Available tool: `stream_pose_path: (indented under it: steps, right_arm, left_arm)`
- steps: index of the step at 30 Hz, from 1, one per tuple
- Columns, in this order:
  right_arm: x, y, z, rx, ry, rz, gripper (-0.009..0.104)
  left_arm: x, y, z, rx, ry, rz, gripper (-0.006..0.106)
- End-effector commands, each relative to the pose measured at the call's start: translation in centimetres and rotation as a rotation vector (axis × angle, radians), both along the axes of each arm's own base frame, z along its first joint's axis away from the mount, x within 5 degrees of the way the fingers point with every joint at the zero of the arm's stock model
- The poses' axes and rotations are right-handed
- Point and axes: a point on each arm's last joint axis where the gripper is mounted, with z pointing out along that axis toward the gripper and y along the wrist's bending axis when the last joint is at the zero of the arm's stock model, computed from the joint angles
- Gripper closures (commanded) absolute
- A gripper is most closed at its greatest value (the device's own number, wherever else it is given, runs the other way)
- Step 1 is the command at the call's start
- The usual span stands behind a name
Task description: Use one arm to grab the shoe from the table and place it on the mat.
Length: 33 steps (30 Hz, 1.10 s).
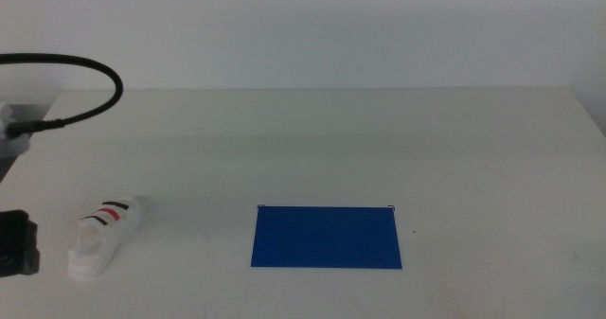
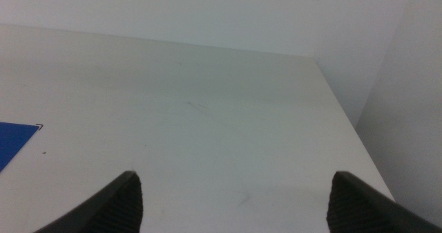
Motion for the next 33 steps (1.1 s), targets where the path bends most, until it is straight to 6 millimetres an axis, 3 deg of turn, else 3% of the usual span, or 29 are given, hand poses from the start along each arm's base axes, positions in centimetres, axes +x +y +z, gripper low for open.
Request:
stream_pose_path:
  steps: [1, 5, 11, 15, 22, 27, 33]
  right_arm:
    - [0.1, 0.0, 0.5, -0.021, -0.063, 0.000, 0.017]
    - [0.1, 0.0, 0.5, -0.021, -0.063, 0.000, 0.017]
    - [0.1, 0.0, 0.5, -0.021, -0.063, 0.000, 0.017]
    - [0.1, 0.0, 0.5, -0.021, -0.063, 0.000, 0.017]
    - [0.1, 0.0, 0.5, -0.021, -0.063, 0.000, 0.017]
    - [0.1, 0.0, 0.5, -0.021, -0.063, 0.000, 0.017]
    - [0.1, 0.0, 0.5, -0.021, -0.063, 0.000, 0.017]
  left_arm:
    - [0.9, 0.1, 0.8, 0.001, -0.055, 0.015, 0.007]
    - [2.9, 0.3, 0.6, 0.036, -0.087, -0.060, 0.007]
    - [7.8, 0.3, -0.2, 0.028, 0.038, -0.175, 0.007]
    - [11.2, 0.2, -1.8, 0.015, 0.097, -0.256, 0.007]
    - [15.2, 0.0, -5.7, -0.047, 0.162, -0.294, 0.007]
    - [17.1, -0.3, -8.3, -0.089, 0.175, -0.328, 0.007]
    - [17.7, -0.3, -10.5, -0.097, 0.225, -0.346, 0.012]
